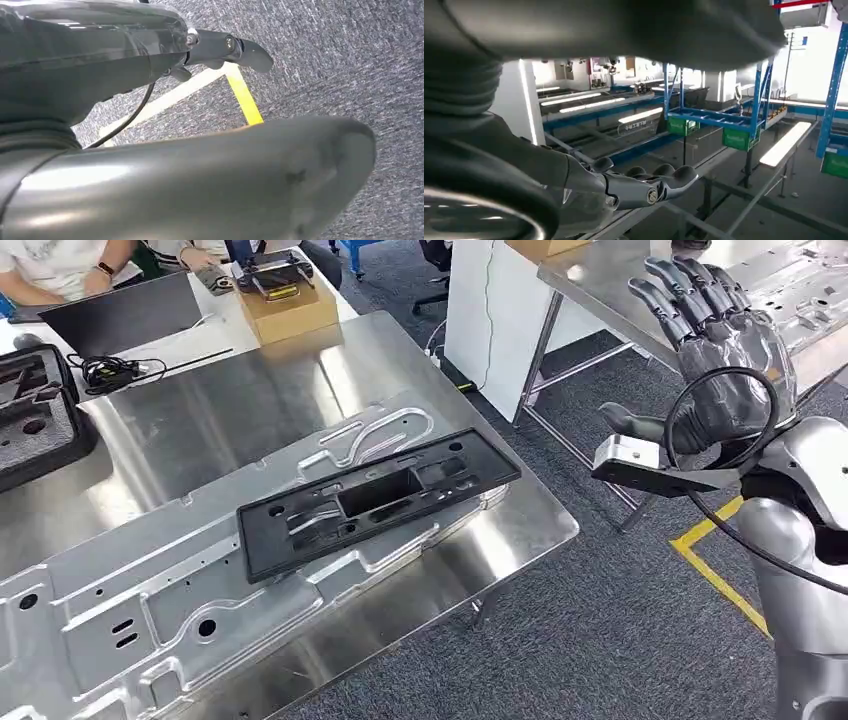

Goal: Take the parts from the cabinet and place them on the table.

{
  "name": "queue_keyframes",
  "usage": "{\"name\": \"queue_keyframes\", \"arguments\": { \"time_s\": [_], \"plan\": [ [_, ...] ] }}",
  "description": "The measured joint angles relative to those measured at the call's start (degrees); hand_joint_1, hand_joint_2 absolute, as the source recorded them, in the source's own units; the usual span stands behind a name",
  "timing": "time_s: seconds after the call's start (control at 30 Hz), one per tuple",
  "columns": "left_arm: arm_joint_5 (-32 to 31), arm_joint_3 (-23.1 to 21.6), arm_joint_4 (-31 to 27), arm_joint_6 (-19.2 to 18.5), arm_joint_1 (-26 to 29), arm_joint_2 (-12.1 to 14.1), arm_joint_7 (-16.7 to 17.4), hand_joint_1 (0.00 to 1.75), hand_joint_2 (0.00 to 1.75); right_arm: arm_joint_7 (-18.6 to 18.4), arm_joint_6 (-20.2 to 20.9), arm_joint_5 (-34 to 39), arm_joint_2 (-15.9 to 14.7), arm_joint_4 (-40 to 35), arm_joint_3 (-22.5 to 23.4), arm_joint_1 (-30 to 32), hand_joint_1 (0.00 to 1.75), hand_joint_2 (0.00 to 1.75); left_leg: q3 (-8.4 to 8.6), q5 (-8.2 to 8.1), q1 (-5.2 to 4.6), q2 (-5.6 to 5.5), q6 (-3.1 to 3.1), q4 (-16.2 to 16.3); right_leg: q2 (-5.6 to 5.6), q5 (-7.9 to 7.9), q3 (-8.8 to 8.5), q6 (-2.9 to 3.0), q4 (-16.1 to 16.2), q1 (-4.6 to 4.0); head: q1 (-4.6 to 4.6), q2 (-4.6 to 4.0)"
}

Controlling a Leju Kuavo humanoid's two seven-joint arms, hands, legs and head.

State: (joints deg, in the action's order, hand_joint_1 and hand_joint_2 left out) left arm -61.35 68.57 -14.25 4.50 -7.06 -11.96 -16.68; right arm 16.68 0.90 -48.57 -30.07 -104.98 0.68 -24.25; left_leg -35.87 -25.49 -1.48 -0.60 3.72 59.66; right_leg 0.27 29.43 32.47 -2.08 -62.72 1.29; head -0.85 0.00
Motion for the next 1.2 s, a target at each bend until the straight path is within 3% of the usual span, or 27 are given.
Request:
{"name": "queue_keyframes", "arguments": {
  "time_s": [0.03,0.07,0.2,0.23,0.27,0.33,0.37,0.4,0.43,0.47,0.53,0.57,0.6,0.67,0.7,0.73,0.77,0.8,0.87,0.9,0.93,0.97,1.03,1.07,1.1,1.13,1.2],
  "plan": [
    [0.00,0.00,0.00,0.00,-0.04,0.00,0.00,0.00,0.00,0.02,0.00,-0.02,0.17,0.00,0.00,0.02,0.00,0.00,-0.24,0.11,-0.12,-0.02,-0.27,0.06,0.01,0.73,-1.84,0.19,3.41,-0.05,0.02,0.00],
    [0.00,0.00,0.00,0.00,-0.12,0.00,0.00,0.00,0.00,0.04,0.00,-0.09,0.26,0.00,0.00,-0.04,0.00,0.00,-0.54,0.28,-0.19,-0.07,-0.53,0.15,0.06,0.59,-2.67,0.33,4.03,-0.49,-0.04,0.00],
    [0.00,0.06,0.00,0.00,0.02,0.00,0.04,0.00,0.00,0.20,-0.02,-0.35,0.83,0.00,-0.04,0.23,0.00,0.00,-0.81,1.25,-0.11,-0.26,-1.70,0.12,0.08,0.05,-2.03,1.03,4.16,-0.84,0.07,0.00],
    [0.07,0.11,-0.04,0.02,0.00,0.18,0.07,0.00,0.00,0.22,-0.02,-0.39,1.16,0.02,-0.07,0.26,0.00,0.00,-1.14,0.74,-0.20,-0.38,-2.01,0.41,-0.17,-0.59,-1.35,1.37,4.52,0.60,-0.04,0.00],
    [0.15,0.11,-0.02,0.04,-0.04,0.20,0.07,0.00,0.00,0.28,-0.06,-0.48,1.35,0.02,-0.13,0.17,0.00,0.00,-1.67,-1.39,0.06,-0.25,-2.57,1.85,-0.29,-0.93,-0.88,1.63,4.55,0.39,0.15,0.00],
    [0.22,0.11,-0.02,0.07,-0.04,0.20,0.09,0.00,0.00,0.44,-0.20,-0.59,1.90,0.02,-0.15,0.16,0.00,0.00,-3.92,-7.49,0.74,-0.08,-3.16,9.56,-0.47,-1.67,0.06,2.50,4.52,0.38,0.33,0.00],
    [0.26,0.11,-0.02,0.07,-0.04,0.20,0.11,0.00,0.00,0.48,-0.24,-0.68,2.10,0.04,-0.24,0.09,0.00,0.00,-5.05,-9.80,1.09,-0.07,-3.45,13.91,-0.49,-2.09,0.60,2.54,4.49,0.37,0.37,0.00],
    [0.33,0.13,-0.02,0.07,-0.04,0.20,0.11,0.00,0.00,0.57,-0.31,-0.85,2.36,0.04,-0.37,0.14,0.00,0.00,-5.61,-10.85,1.44,-0.03,-3.75,17.25,-0.49,-2.53,1.17,2.51,4.46,0.38,0.35,0.00],
    [0.33,0.13,-0.02,0.09,-0.04,0.20,0.11,0.00,0.00,0.63,-0.35,-0.92,2.62,0.09,-0.53,0.20,0.00,0.00,-5.10,-10.40,1.75,0.03,-3.98,17.89,-0.49,-2.92,1.71,2.43,4.44,0.44,0.35,0.00],
    [0.35,0.13,-0.02,0.13,-0.06,0.22,0.13,0.00,0.00,0.72,-0.42,-0.94,2.86,0.09,-0.59,0.27,0.00,0.00,-3.34,-8.83,2.06,0.10,-4.22,16.07,-0.48,-3.30,2.24,2.27,4.40,0.51,0.35,0.00],
    [0.37,0.15,-0.07,0.17,-0.14,0.26,0.13,0.00,0.00,0.79,-0.50,-0.98,3.15,0.07,-0.59,0.27,0.00,0.00,2.81,-4.98,2.61,0.17,-4.49,6.65,-0.46,-3.88,2.91,1.71,4.31,0.71,0.37,0.00],
    [0.39,0.15,-0.07,0.17,-0.22,0.26,0.11,0.00,0.00,0.83,-0.59,-0.98,3.21,0.07,-0.57,0.26,0.00,0.00,6.13,-4.92,2.88,0.15,-4.58,1.31,-0.45,-4.15,3.02,1.33,4.27,0.70,0.37,0.00],
    [0.39,0.15,-0.07,0.17,-0.29,0.26,0.11,0.00,0.00,0.85,-0.66,-0.98,3.28,0.07,-0.55,0.18,0.00,0.00,7.26,-5.58,2.29,-0.03,-4.58,-0.87,-0.46,-4.48,3.21,0.89,4.23,0.49,0.35,0.00],
    [0.42,0.15,-0.09,0.17,-0.31,0.26,0.11,0.00,0.00,0.90,-0.70,-0.98,3.47,0.07,-0.57,0.09,0.00,0.00,6.72,-5.45,2.11,-0.28,-4.27,-0.91,-0.49,-5.47,3.46,0.17,4.49,0.47,0.33,0.00],
    [0.42,0.17,-0.09,0.17,-0.25,0.26,0.13,0.00,0.00,0.90,-0.72,-0.98,3.52,0.07,-0.57,0.14,0.00,0.00,6.45,-5.17,1.94,-0.28,-3.83,-0.66,-0.50,-5.89,3.46,-0.26,4.74,0.61,0.30,0.00],
    [0.44,0.17,-0.09,0.17,-0.21,0.26,0.13,0.00,0.00,0.90,-0.72,-0.98,3.54,0.09,-0.57,0.17,0.00,0.00,6.09,-4.48,2.21,-0.23,-2.93,-1.13,-0.46,-5.94,3.56,-0.59,4.71,0.39,0.26,0.00],
    [0.44,0.20,-0.09,0.17,-0.31,0.26,0.13,0.00,0.00,0.92,-0.74,-0.98,3.56,0.09,-0.52,0.13,0.00,0.00,5.57,-3.81,2.23,0.14,-2.39,-1.22,-0.44,-4.24,4.15,-0.60,4.01,0.59,0.28,0.00],
    [0.44,0.20,-0.09,0.17,-0.38,0.26,0.11,0.00,0.00,0.92,-0.77,-0.98,3.58,0.11,-0.48,0.08,0.00,0.00,4.83,-3.25,2.10,0.18,-1.65,-1.18,-0.44,-0.85,5.11,-0.49,1.26,0.51,0.06,0.00],
    [0.50,0.20,-0.09,0.17,-0.38,0.26,0.13,0.00,0.00,0.98,-0.85,-0.98,3.80,0.15,-0.50,0.16,0.00,0.00,3.39,-2.19,1.74,0.34,-1.20,-1.10,-0.42,5.17,7.86,-0.48,-7.59,0.39,0.04,0.00],
    [0.50,0.20,-0.09,0.17,-0.37,0.26,0.13,0.00,0.00,1.03,-0.94,-0.98,3.93,0.22,-0.50,0.19,0.00,0.00,2.54,-1.59,1.47,0.40,-1.06,-1.04,-0.42,6.59,8.83,-0.50,-11.93,0.37,0.04,0.00],
    [0.50,0.20,-0.09,0.17,-0.36,0.26,0.13,0.00,0.00,1.03,-0.98,-0.98,4.02,0.26,-0.50,0.26,0.00,0.00,1.92,-1.12,1.28,0.43,-1.01,-0.97,-0.42,6.29,8.75,-0.46,-13.51,0.38,0.00,0.00],
    [0.52,0.20,-0.11,0.17,-0.37,0.26,0.13,0.00,0.00,1.05,-0.98,-0.98,4.17,0.33,-0.50,0.30,0.00,0.00,1.13,-0.62,1.14,0.43,-1.00,-0.88,-0.42,4.61,7.60,-0.43,-13.04,0.37,0.02,0.00],
    [0.68,0.20,-0.15,0.18,-0.38,0.28,0.11,0.00,0.00,1.11,-1.03,-0.98,4.48,0.42,-0.50,0.22,0.00,0.00,-0.25,0.26,0.93,0.40,-1.14,-0.51,-0.42,0.34,2.22,-0.06,-5.98,0.32,0.02,0.00],
    [0.72,0.20,-0.17,0.20,-0.38,0.28,0.11,0.00,0.00,1.18,-1.03,-0.98,4.57,0.42,-0.50,0.11,0.00,0.00,-0.70,0.65,0.92,0.36,-1.27,-0.35,-0.42,-0.26,-1.43,0.27,-0.78,0.22,0.02,0.00],
    [0.79,0.20,-0.17,0.20,-0.39,0.28,0.09,0.00,0.00,1.20,-1.05,-0.98,4.63,0.42,-0.50,-0.12,0.00,0.00,-1.15,0.99,0.65,0.30,-1.57,-0.20,-0.39,1.10,-4.15,0.60,3.57,-0.29,0.00,0.00],
    [0.83,0.20,-0.17,0.20,-0.41,0.28,0.04,0.00,0.00,1.20,-1.09,-0.96,4.72,0.42,-0.46,-0.23,0.00,0.00,-1.41,1.62,0.68,0.30,-1.82,-0.23,-0.39,1.68,-5.22,0.80,5.54,-0.59,0.11,0.00],
    [0.85,0.22,-0.17,0.20,-0.34,0.28,0.02,0.00,0.00,1.20,-1.18,-0.98,4.89,0.44,-0.52,-0.20,0.00,0.00,-1.94,2.78,0.91,0.29,-2.31,-0.46,-0.40,1.17,-4.42,1.09,5.41,-0.95,0.06,0.00]
  ]
}}
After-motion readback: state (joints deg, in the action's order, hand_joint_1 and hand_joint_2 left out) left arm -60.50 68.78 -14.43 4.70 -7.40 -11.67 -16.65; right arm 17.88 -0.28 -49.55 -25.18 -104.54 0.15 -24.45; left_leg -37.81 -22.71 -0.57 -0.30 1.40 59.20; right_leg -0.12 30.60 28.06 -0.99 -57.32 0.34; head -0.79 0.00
